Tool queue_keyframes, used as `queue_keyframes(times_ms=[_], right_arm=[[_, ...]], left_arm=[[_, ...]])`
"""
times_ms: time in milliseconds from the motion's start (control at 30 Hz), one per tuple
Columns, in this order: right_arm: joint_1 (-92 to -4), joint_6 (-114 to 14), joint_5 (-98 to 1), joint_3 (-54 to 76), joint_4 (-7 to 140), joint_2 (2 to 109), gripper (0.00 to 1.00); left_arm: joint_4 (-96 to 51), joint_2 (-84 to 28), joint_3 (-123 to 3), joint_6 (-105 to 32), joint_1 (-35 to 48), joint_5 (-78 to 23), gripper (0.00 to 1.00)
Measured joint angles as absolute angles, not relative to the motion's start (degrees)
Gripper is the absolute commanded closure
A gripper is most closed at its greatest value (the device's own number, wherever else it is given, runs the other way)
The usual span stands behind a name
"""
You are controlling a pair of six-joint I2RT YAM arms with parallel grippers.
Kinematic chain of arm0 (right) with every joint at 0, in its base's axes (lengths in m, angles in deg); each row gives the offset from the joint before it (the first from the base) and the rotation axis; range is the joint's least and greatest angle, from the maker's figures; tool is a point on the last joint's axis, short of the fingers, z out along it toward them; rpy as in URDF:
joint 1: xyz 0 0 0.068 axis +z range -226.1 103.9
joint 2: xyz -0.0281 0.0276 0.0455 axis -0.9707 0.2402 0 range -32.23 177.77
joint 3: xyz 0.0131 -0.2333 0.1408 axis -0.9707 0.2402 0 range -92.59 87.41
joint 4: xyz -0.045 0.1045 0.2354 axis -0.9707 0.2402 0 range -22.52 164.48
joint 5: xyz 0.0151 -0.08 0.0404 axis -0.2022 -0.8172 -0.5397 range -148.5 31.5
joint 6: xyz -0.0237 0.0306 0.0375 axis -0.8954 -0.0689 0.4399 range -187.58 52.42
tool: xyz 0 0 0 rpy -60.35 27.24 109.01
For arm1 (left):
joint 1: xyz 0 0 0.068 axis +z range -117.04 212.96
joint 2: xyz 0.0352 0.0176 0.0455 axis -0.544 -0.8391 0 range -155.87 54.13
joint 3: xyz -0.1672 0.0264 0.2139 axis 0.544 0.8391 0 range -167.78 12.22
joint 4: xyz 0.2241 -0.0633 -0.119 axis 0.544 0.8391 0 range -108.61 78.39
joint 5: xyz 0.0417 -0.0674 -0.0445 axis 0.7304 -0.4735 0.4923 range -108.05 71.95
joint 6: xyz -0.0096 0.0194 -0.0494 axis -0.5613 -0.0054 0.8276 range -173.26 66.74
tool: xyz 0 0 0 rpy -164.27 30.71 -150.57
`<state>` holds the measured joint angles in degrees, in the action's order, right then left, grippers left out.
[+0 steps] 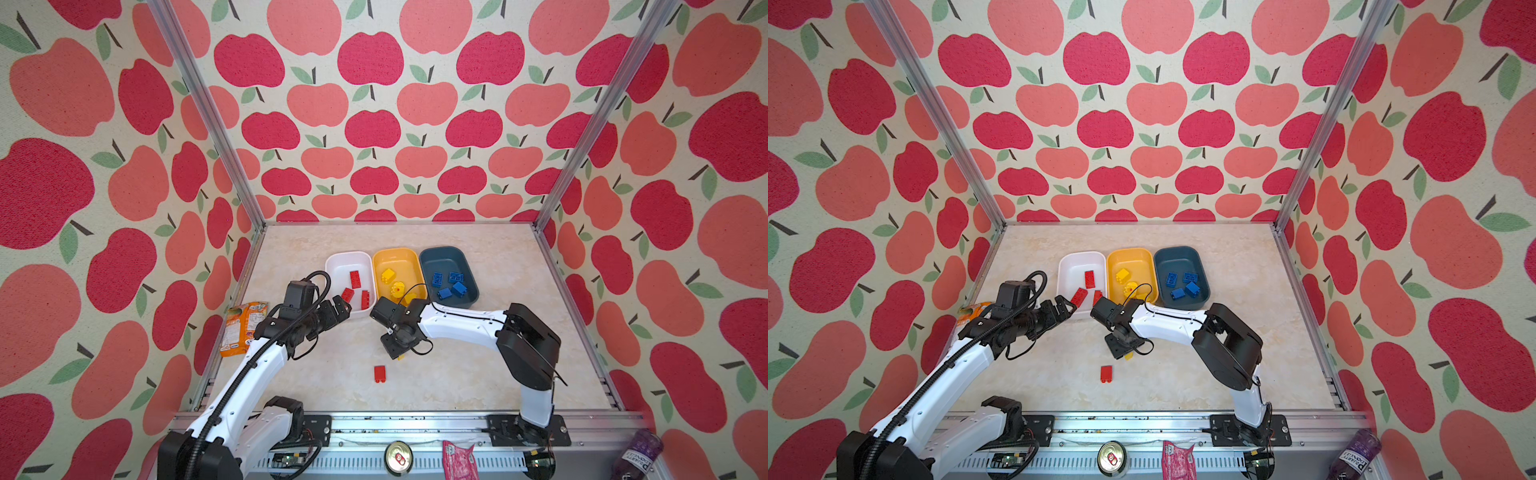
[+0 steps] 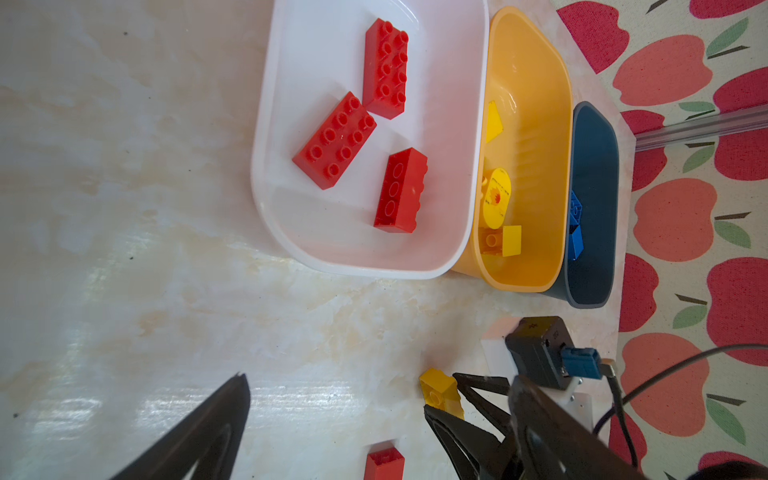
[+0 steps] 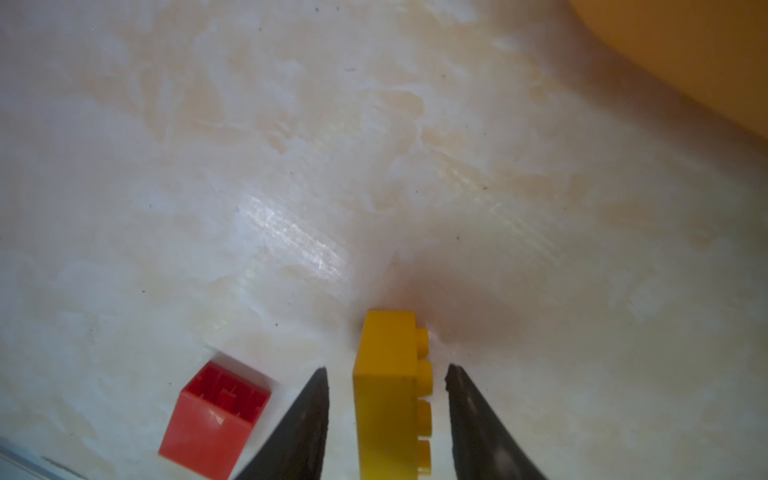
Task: Sort the legos into containers by color
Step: 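Lower the right gripper and grasp the yellow brick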
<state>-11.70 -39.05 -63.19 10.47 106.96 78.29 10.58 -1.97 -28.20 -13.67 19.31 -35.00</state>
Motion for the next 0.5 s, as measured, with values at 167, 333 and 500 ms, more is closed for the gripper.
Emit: queue_keyframes(times_ms=[167,333,500], right_arm=[[-11.6,-39.2,-63.5,10.4,107.2,79.2,0.61],[-11.6,-39.2,-63.7,10.4,107.5,79.3,0.68],[-11.6,-39.2,-64.0,10.4,107.6,79.3,0.74]], left_arm=[[11.5,-1.2,-28.2,-13.5,19.3,-34.8,0.01],[11.8,-1.2,-28.2,-13.5,19.3,-34.8,0.01],[11.8,-1.2,-28.1,-13.3,19.3,-34.4,0.01]])
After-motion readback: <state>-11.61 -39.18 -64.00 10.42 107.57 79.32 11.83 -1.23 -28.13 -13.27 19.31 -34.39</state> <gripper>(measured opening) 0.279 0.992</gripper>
